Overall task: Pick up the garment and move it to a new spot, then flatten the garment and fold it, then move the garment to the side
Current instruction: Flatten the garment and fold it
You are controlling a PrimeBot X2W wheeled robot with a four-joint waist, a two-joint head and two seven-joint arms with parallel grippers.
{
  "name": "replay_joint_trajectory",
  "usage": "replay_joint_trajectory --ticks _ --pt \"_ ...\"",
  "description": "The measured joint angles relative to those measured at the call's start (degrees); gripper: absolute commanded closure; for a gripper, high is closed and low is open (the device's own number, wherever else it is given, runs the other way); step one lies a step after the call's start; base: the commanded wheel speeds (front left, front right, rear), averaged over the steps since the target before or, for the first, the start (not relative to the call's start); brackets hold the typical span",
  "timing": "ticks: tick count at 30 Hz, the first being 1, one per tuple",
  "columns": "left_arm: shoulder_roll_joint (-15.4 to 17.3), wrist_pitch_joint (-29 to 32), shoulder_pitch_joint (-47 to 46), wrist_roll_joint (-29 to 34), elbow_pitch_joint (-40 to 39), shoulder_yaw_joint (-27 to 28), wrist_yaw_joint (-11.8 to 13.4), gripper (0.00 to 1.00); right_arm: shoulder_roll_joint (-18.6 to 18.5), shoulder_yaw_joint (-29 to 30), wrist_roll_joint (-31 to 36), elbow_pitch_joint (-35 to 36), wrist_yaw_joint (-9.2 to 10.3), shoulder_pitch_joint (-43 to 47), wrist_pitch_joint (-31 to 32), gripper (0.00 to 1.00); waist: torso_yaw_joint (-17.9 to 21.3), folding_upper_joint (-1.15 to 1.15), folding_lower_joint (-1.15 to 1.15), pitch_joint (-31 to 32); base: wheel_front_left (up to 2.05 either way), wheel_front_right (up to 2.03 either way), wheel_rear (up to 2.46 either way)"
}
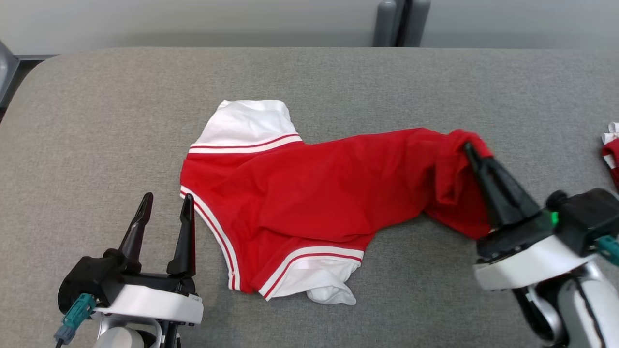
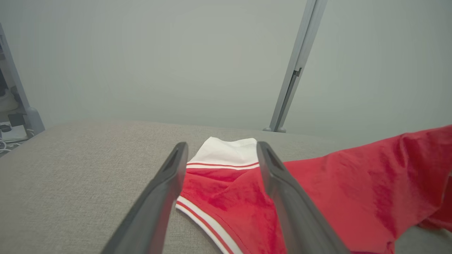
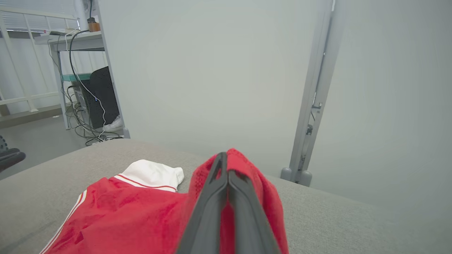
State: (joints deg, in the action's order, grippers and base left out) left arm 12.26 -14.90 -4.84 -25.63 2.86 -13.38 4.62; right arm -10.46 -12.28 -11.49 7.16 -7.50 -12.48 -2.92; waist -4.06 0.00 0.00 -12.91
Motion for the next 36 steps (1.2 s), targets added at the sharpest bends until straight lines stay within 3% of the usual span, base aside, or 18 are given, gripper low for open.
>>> replay_joint_trajectory --ticks 6,12,21,31,32,34,36 --pt "0.46 0.01 -0.01 0.09 -0.65 0.05 0.27 0.00 1.86 10.07 -0.77 0.43 0.00 2.37 0.20 1.00 0.88 0.00 0.00 -0.94 0.00 0.00 0.00" --pt "1.22 0.29 -0.33 0.27 -1.65 0.05 0.47 0.00 2.29 15.07 -3.43 -6.82 0.00 1.01 -0.62 1.00 1.31 0.00 0.00 -3.28 0.00 0.00 0.00" --pt "1.67 0.71 -4.01 0.86 -2.87 -0.32 0.01 0.00 -0.22 13.99 -6.56 -19.75 0.00 -10.71 -3.21 1.00 1.25 0.00 0.00 -8.92 0.00 0.00 0.00" --pt "0.90 0.24 -6.55 1.04 -1.43 -0.91 -0.87 0.00 -2.52 8.42 -10.51 -38.42 0.00 -24.07 -7.40 1.00 -0.29 0.00 0.00 -13.52 0.00 0.00 0.00" --pt "0.83 0.24 -6.69 1.10 -1.23 -0.94 -0.96 0.00 -2.57 8.00 -10.85 -39.58 0.00 -24.55 -7.95 0.62 -0.29 0.00 0.00 -13.45 0.00 0.00 0.00" --pt "0.60 0.21 -7.16 1.41 -0.91 -0.91 -1.02 0.00 -2.67 6.94 -11.46 -41.09 0.00 -24.77 -9.05 0.01 -0.19 0.00 0.00 -13.08 0.00 0.00 0.00" --pt "0.42 0.16 -7.17 1.44 -0.55 -0.80 -1.08 0.00 -2.74 6.22 -11.93 -41.98 0.00 -24.52 -10.02 0.00 0.01 0.00 0.00 -12.48 0.00 0.00 0.00"
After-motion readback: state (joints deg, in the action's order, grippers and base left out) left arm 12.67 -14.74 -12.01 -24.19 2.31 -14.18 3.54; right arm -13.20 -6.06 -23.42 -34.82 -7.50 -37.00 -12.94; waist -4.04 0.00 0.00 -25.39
